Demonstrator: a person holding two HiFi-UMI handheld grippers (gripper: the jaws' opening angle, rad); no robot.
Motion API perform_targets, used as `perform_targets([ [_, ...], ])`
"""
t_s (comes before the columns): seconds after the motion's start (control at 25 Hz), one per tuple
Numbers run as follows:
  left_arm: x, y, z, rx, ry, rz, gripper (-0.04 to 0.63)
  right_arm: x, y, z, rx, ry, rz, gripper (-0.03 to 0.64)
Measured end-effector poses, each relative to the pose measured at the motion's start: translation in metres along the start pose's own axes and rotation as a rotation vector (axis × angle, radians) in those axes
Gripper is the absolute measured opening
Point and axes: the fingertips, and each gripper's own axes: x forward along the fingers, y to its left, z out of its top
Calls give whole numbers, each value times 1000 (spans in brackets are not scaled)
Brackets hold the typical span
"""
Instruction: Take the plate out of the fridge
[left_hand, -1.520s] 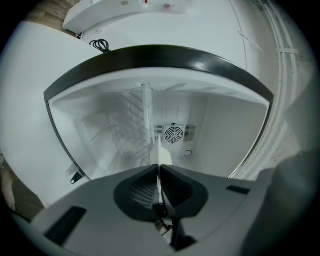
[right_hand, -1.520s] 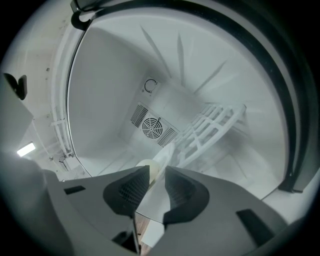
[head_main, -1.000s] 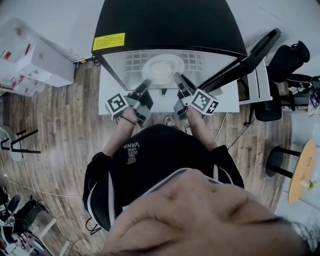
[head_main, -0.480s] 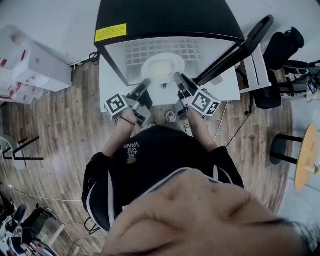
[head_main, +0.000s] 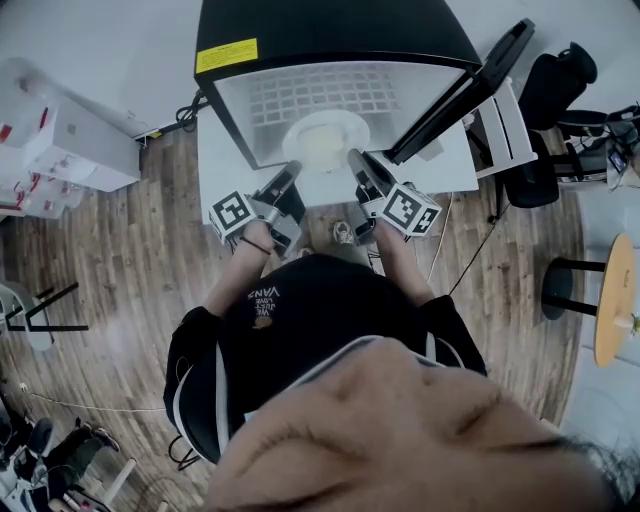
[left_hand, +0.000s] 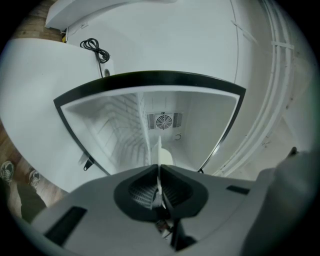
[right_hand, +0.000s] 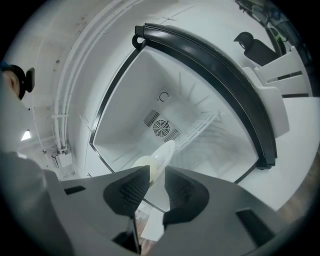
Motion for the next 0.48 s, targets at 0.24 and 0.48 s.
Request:
perform_targets([
  [0.24, -3, -1, -5, -4, 6, -8, 31, -6, 2, -3, 0, -2, -2, 100],
  [0.48, -2, -2, -7, 8, -3, -13, 31, -7, 0, -2, 2, 0, 12, 100],
])
